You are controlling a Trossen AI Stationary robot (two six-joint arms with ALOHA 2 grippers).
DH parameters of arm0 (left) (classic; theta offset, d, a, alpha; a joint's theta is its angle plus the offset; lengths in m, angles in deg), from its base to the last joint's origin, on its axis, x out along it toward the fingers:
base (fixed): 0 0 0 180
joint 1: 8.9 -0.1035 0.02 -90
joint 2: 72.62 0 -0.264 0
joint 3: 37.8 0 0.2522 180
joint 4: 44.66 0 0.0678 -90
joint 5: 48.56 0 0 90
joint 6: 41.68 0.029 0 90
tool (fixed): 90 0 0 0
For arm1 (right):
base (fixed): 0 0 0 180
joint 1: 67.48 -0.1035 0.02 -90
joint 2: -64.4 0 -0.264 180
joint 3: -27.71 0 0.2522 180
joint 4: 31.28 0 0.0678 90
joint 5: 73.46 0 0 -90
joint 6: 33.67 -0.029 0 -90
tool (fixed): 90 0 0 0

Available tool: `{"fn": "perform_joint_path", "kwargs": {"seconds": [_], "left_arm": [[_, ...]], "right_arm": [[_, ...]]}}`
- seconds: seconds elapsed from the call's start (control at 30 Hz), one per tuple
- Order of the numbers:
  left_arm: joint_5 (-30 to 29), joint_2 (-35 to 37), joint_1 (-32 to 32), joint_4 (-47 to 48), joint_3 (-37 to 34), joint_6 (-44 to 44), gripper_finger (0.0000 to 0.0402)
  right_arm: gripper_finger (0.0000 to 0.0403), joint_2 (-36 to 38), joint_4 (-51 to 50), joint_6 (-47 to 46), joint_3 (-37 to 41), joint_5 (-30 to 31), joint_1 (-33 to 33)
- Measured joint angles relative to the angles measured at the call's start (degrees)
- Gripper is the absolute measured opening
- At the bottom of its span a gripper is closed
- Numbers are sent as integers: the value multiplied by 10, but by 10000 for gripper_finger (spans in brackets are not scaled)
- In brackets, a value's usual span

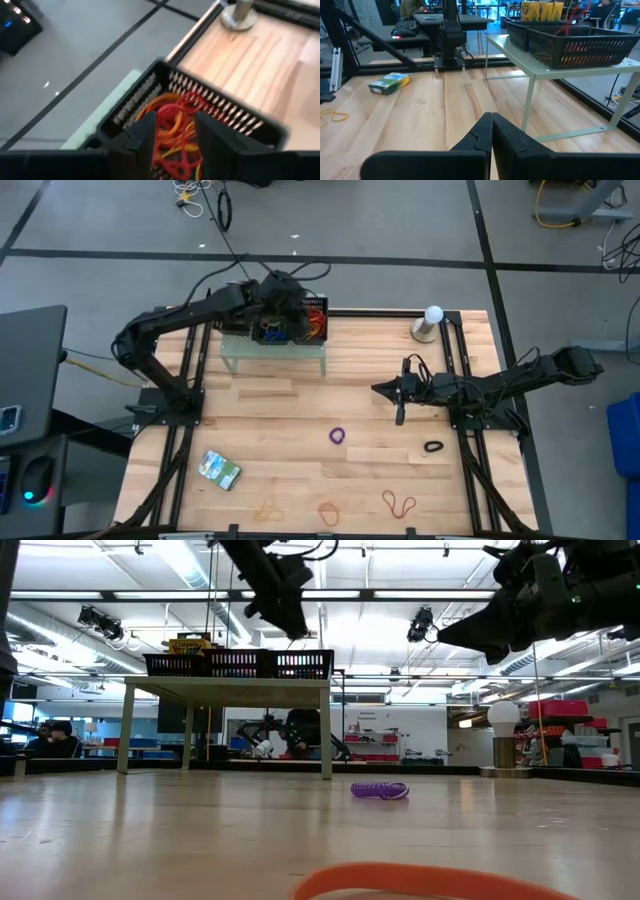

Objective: Pick & Place Office Desk Supplies
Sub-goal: Put the red rubber band into the right black bin on the shelf

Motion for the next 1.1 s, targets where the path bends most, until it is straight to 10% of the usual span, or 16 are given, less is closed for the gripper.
{"fn": "perform_joint_path", "kwargs": {"seconds": [0.7,1.1], "left_arm": [[36,-76,3,157,115,112,158],[66,50,76,96,4,136,9]], "right_arm": [[11,0,7,0,0,2,0],[11,0,16,0,0,2,0]]}}
